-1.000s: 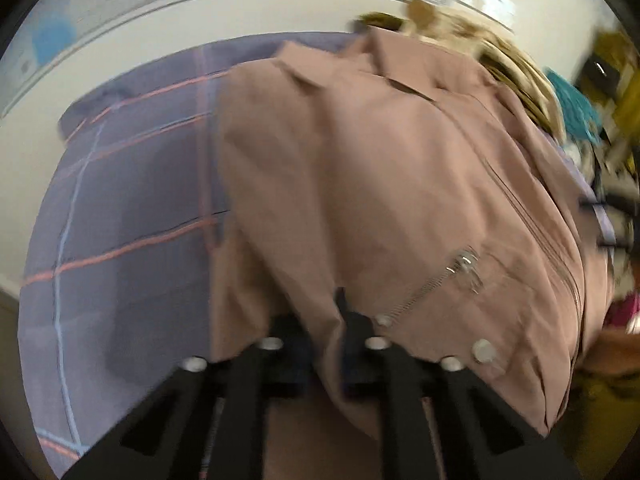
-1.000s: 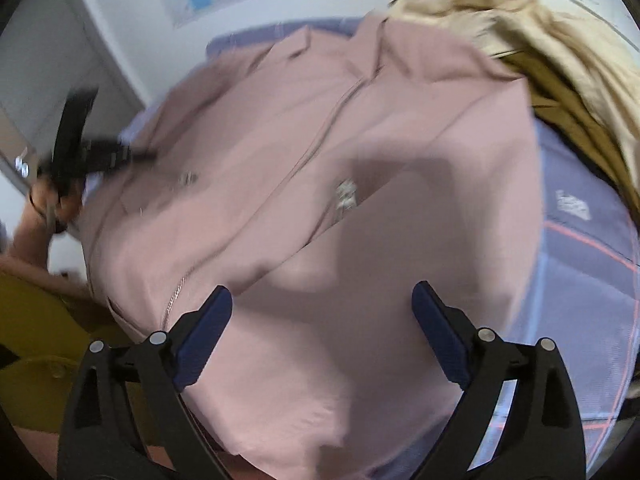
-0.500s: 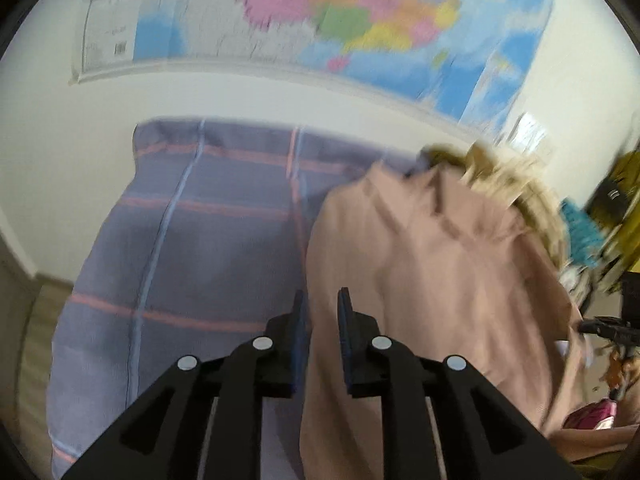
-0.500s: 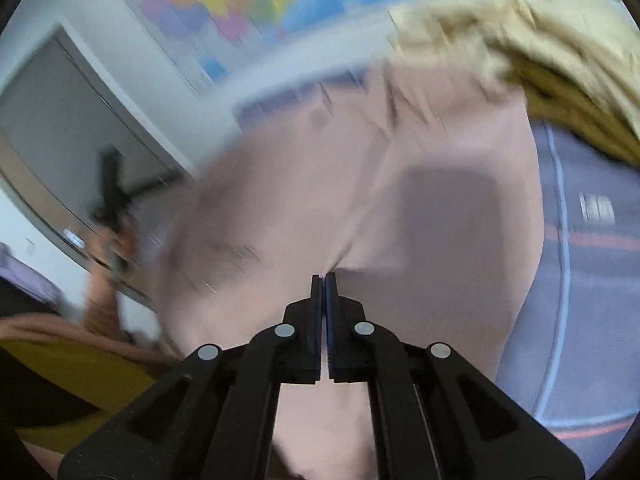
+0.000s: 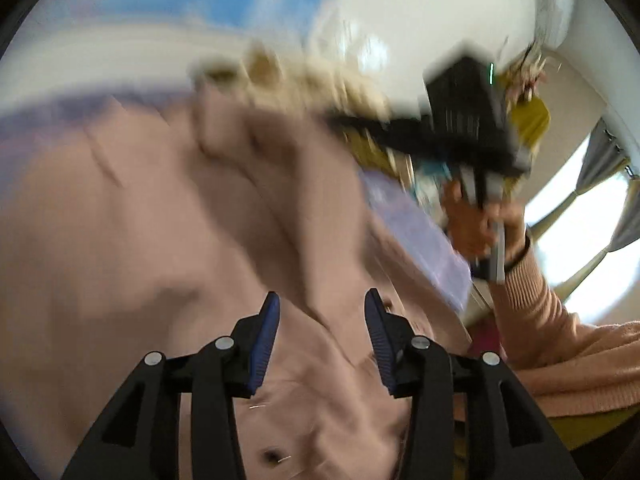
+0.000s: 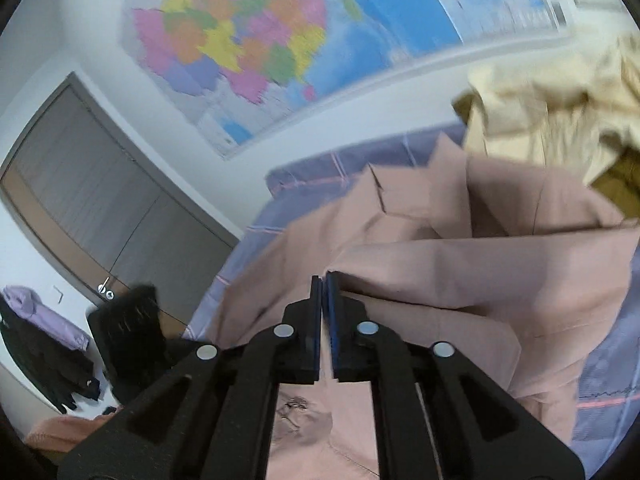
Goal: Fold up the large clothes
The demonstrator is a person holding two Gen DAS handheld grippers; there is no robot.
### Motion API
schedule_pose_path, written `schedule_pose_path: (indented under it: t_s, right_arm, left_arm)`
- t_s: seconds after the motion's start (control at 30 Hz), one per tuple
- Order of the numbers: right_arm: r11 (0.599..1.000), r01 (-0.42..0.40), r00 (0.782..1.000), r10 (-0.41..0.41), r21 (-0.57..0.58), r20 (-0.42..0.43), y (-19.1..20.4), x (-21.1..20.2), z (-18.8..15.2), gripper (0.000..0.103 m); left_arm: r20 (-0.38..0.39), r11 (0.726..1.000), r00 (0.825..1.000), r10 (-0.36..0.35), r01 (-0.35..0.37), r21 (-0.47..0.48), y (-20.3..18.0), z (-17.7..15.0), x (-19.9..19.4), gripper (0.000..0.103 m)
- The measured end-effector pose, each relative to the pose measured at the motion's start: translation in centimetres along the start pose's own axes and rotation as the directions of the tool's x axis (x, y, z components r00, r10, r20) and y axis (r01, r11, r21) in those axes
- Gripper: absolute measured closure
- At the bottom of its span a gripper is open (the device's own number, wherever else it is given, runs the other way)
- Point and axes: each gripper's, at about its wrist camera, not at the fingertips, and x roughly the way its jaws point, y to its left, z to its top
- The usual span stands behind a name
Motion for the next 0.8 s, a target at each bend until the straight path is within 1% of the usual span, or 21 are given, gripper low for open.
schedule_pose_path:
  t_s: [0.03,0.07,0.1,0.13,0.17,0.2,0.23,0.27,0.3,0.37,0.4,0.43,0.5,0.53,0.57,0.6,0.63,0.7,0.73,0.77,0.8]
  right_arm:
    - [1.0,0.013,1.0,-0.013,0.011,0.0,-0.6,0.2,-0.1,0.097]
    - [1.0,0.025,1.0,-0.025,0.014,0.005,-1.0,0.4,0.0,0.097]
    - [1.0,0.024,1.0,-0.024,0.02,0.008,-1.6,0.4,-0.1,0.091]
    - [0.999,0.017,1.0,-0.018,0.026,0.008,-2.0,0.2,-0.2,0.086]
    - [0.999,0.028,1.0,-0.028,0.022,0.01,-2.3,-0.2,-0.3,0.073]
    - [0.999,0.053,0.998,-0.053,0.011,0.023,-2.6,-0.6,-0.4,0.064]
    - [0.997,0.08,0.996,-0.08,-0.007,0.041,-2.9,-1.4,-0.7,0.061]
    - [0.995,0.095,0.994,-0.094,-0.013,0.05,-3.3,-1.9,-0.9,0.055]
    - [0.992,0.124,0.99,-0.122,-0.018,0.067,-3.7,-2.8,-1.2,0.044]
    - [0.98,0.195,0.976,-0.192,-0.023,0.105,-4.9,-4.3,-1.9,0.031]
    - [0.971,0.238,0.966,-0.234,-0.018,0.113,-5.7,-5.0,-2.4,0.021]
    - [0.959,0.285,0.952,-0.282,-0.004,0.117,-6.9,-5.8,-3.0,0.019]
    - [0.95,0.309,0.945,-0.312,0.036,0.1,-8.9,-6.2,-3.8,0.018]
    - [0.942,0.328,0.94,-0.333,0.067,0.073,-10.4,-6.2,-4.5,0.018]
    - [0.939,0.332,0.94,-0.337,0.087,0.059,-11.2,-6.2,-4.8,0.018]
    - [0.939,0.33,0.941,-0.335,0.1,0.045,-12.0,-6.0,-5.2,0.018]
    - [0.941,0.321,0.945,-0.326,0.108,0.032,-12.6,-5.7,-5.5,0.018]
    - [0.949,0.292,0.955,-0.296,0.115,0.019,-13.2,-5.0,-5.9,0.018]
    - [0.953,0.282,0.958,-0.286,0.107,0.018,-13.3,-4.5,-6.1,0.018]
    - [0.954,0.282,0.958,-0.285,0.104,0.017,-13.3,-4.2,-6.1,0.018]
    - [0.955,0.277,0.96,-0.28,0.103,0.012,-13.3,-3.7,-6.1,0.018]
  left_arm:
    - [-0.053,1.0,0.999,-0.007,0.006,-0.014,0.0,0.2,2.2,0.062]
    - [-0.081,1.0,0.997,-0.007,0.005,-0.021,0.2,0.3,3.2,0.062]
    - [-0.122,0.999,0.992,-0.024,0.02,-0.041,0.3,0.7,4.9,0.062]
    - [-0.164,0.998,0.986,-0.025,0.017,-0.055,0.3,0.9,6.4,0.062]
    - [-0.192,0.998,0.981,0.004,-0.014,-0.055,0.2,0.9,7.2,0.062]
    - [-0.22,0.998,0.975,0.042,-0.053,-0.046,0.2,1.0,8.2,0.063]
    - [-0.224,0.997,0.973,0.045,-0.056,-0.044,0.0,1.1,8.6,0.065]
    - [-0.222,0.998,0.974,0.042,-0.053,-0.045,0.0,1.3,8.6,0.065]
    - [-0.227,0.997,0.973,0.048,-0.06,-0.047,-0.1,1.4,8.7,0.065]
    - [-0.225,0.996,0.973,0.052,-0.067,-0.062,-0.1,1.4,8.3,0.079]
    - [-0.231,0.994,0.972,0.052,-0.072,-0.079,0.1,1.2,8.2,0.083]
    - [-0.233,0.992,0.971,0.052,-0.076,-0.096,0.5,0.9,8.1,0.085]
    - [-0.224,0.991,0.974,0.042,-0.07,-0.116,1.0,0.4,7.3,0.084]
    - [-0.216,0.991,0.976,0.029,-0.057,-0.121,0.9,0.2,7.0,0.07]
    - [-0.209,0.992,0.978,0.012,-0.038,-0.124,0.8,0.1,6.5,0.053]
    - [-0.209,0.993,0.978,0.0,-0.025,-0.118,0.3,0.0,6.3,0.047]
    - [-0.217,0.994,0.976,0.008,-0.031,-0.106,0.0,0.0,6.4,0.043]
    - [-0.243,0.997,0.97,0.028,-0.045,-0.068,-1.1,0.0,7.4,0.041]
    - [-0.24,0.997,0.97,0.029,-0.045,-0.06,-1.4,0.0,7.9,0.036]
    - [-0.233,0.997,0.972,0.031,-0.046,-0.057,-1.7,0.4,8.4,0.035]
    - [-0.231,0.997,0.972,0.043,-0.056,-0.05,-2.0,0.6,8.7,0.036]
